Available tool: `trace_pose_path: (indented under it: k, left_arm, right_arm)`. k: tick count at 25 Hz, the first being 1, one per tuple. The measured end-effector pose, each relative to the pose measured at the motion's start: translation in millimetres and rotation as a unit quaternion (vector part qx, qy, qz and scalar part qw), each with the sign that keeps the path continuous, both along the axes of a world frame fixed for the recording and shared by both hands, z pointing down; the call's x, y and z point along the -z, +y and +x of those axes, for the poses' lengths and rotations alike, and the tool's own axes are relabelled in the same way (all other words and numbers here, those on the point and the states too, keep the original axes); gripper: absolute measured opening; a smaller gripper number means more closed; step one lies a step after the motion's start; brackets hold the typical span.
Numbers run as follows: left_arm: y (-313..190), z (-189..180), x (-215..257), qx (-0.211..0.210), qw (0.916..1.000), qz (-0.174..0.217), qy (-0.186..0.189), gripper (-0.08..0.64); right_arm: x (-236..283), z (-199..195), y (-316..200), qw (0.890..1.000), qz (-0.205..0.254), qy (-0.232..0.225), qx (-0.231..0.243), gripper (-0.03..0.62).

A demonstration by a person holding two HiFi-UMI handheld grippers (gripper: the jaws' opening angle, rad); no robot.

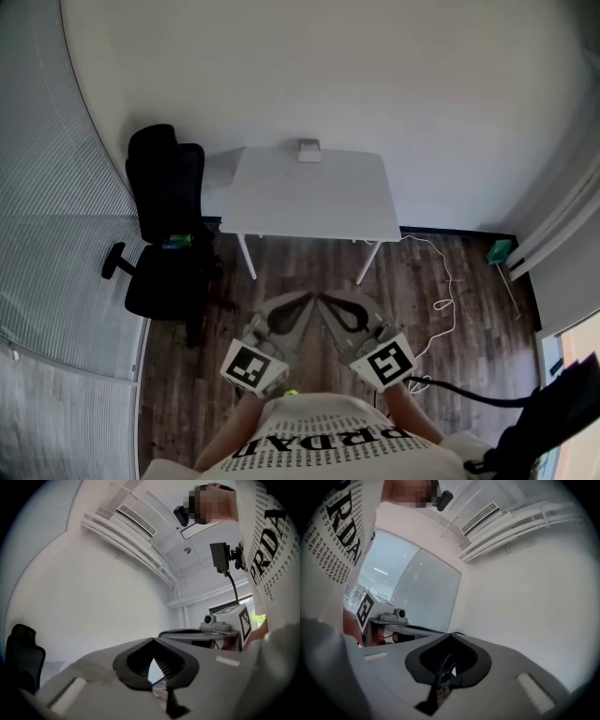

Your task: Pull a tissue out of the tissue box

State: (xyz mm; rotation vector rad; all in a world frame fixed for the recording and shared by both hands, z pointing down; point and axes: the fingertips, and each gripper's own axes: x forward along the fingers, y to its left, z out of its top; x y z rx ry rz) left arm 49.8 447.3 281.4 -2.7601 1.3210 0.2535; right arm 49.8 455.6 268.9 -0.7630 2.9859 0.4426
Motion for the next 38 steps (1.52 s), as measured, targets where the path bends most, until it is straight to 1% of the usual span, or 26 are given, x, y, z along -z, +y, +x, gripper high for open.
trace_pose_path:
  k: [3,12,16,20,23,26,32,38]
  left_arm:
    - [1,-9,-1,-0.002,1.0000,0.001,0.000,-0.008]
    - [5,-28,-11,-0.015,0.9998,-0.010,0.002,-0.008]
    - [5,-29,-11,-0.020,0.9998,-0.008,0.001,-0.008]
    - [4,-26,-15,-0.021,0.9997,-0.010,0.003,-0.009]
    - [1,-26,-19,-0.019,0.9998,-0.010,0.001,-0.008]
    - [-8,-23,-19,-0.014,0.9998,-0.014,0.002,-0.009]
    - [-42,-16,-17,-0.008,0.9996,-0.026,-0.004,-0.008]
    - [-79,-3,-16,-0.012,0.9995,-0.029,-0.010,-0.008]
  right_arm:
    - [0,-9,1,1.000,-0.002,-0.007,-0.004,0.008]
    - [-12,-28,4,1.000,-0.010,0.004,-0.017,0.008]
    - [-13,-29,3,1.000,-0.012,0.009,-0.026,0.008]
    - [-13,-27,1,1.000,-0.013,0.001,-0.028,0.008]
    - [-17,-26,-3,1.000,-0.013,0.004,-0.028,0.008]
    - [-18,-24,-12,1.000,-0.014,0.004,-0.023,0.008]
    - [-17,-17,-48,1.000,-0.021,0.011,-0.012,0.008]
    - [-16,-3,-85,0.999,-0.027,0.013,-0.013,0.008]
